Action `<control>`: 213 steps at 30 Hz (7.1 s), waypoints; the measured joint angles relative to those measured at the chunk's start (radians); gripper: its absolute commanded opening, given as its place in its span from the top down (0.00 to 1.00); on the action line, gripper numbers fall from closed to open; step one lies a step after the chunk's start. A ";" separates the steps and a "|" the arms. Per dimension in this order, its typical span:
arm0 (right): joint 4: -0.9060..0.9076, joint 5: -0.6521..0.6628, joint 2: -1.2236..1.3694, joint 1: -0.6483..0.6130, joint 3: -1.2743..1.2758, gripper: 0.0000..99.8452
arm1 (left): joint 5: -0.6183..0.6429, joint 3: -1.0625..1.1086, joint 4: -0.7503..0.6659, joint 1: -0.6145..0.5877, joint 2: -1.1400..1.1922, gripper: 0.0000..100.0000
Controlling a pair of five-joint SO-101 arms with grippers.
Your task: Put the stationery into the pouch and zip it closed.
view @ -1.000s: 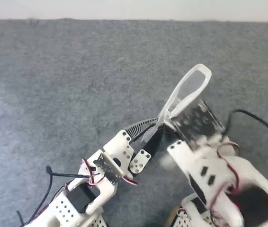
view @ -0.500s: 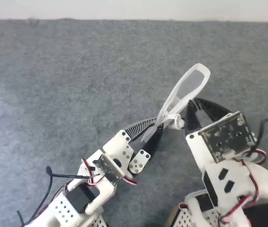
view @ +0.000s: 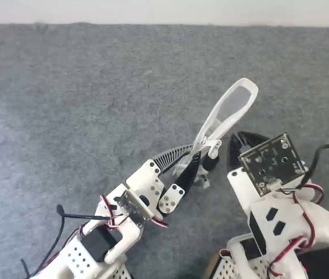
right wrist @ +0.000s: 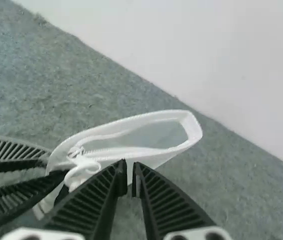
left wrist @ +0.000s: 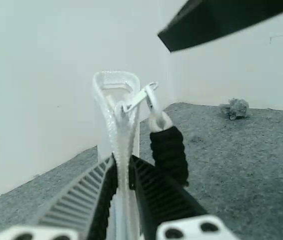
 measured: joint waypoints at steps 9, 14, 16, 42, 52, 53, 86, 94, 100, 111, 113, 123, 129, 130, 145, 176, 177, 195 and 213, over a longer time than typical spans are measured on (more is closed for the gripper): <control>-0.123 0.000 0.000 0.112 0.068 0.93 | 0.000 0.000 0.000 0.000 0.000 0.99; -0.298 0.000 0.002 0.216 0.163 0.93 | -0.003 -0.005 0.029 0.000 -0.002 0.99; -0.365 -0.002 0.003 0.256 0.209 0.93 | -0.005 -0.018 0.066 0.000 -0.003 0.98; -0.327 -0.186 0.020 0.161 0.348 0.93 | -0.005 -0.161 0.140 -0.003 0.075 0.88; -0.313 -0.186 0.020 0.161 0.351 0.93 | 0.086 -0.466 0.201 -0.002 0.540 0.88; -0.313 -0.186 0.020 0.161 0.351 0.93 | 0.091 -0.476 0.201 -0.002 0.560 0.88; 0.057 -0.149 -0.163 -0.038 0.249 0.78 | 0.071 -0.477 0.138 -0.141 0.605 0.99; -0.035 -0.149 -0.163 -0.157 0.373 0.78 | 0.071 -0.477 0.138 -0.141 0.605 0.99; -0.107 -0.149 -0.163 -0.161 0.396 0.78 | 0.071 -0.477 0.138 -0.141 0.605 0.99; -0.267 -0.149 -0.161 -0.236 0.528 0.78 | 0.071 -0.477 0.138 -0.141 0.605 0.99; -0.293 -0.149 -0.160 -0.242 0.540 0.78 | 0.071 -0.477 0.138 -0.141 0.605 0.99; -0.448 -0.149 -0.144 -0.138 0.626 0.98 | 0.071 -0.477 0.138 -0.141 0.605 0.99; -0.436 -0.124 -0.158 -0.112 0.578 0.99 | 0.069 -0.456 0.133 -0.141 0.591 0.99; -0.423 -0.123 -0.158 -0.100 0.555 0.99 | 0.069 -0.451 0.129 -0.143 0.589 0.99; -0.520 -0.115 -0.160 0.005 0.457 0.99 | 0.063 -0.446 0.124 -0.141 0.589 0.99; -0.614 -0.114 0.299 0.190 0.101 0.99 | 0.041 -0.448 0.130 -0.141 0.589 0.99; -0.588 -0.114 0.299 0.192 0.084 0.99 | 0.038 -0.446 0.130 -0.140 0.589 0.99; -0.155 -0.035 0.114 -0.084 -0.132 0.99 | 0.041 -0.439 0.135 -0.140 0.588 0.99; -0.462 -0.025 0.348 -0.005 -0.140 0.99 | 0.040 -0.440 0.137 -0.143 0.588 0.99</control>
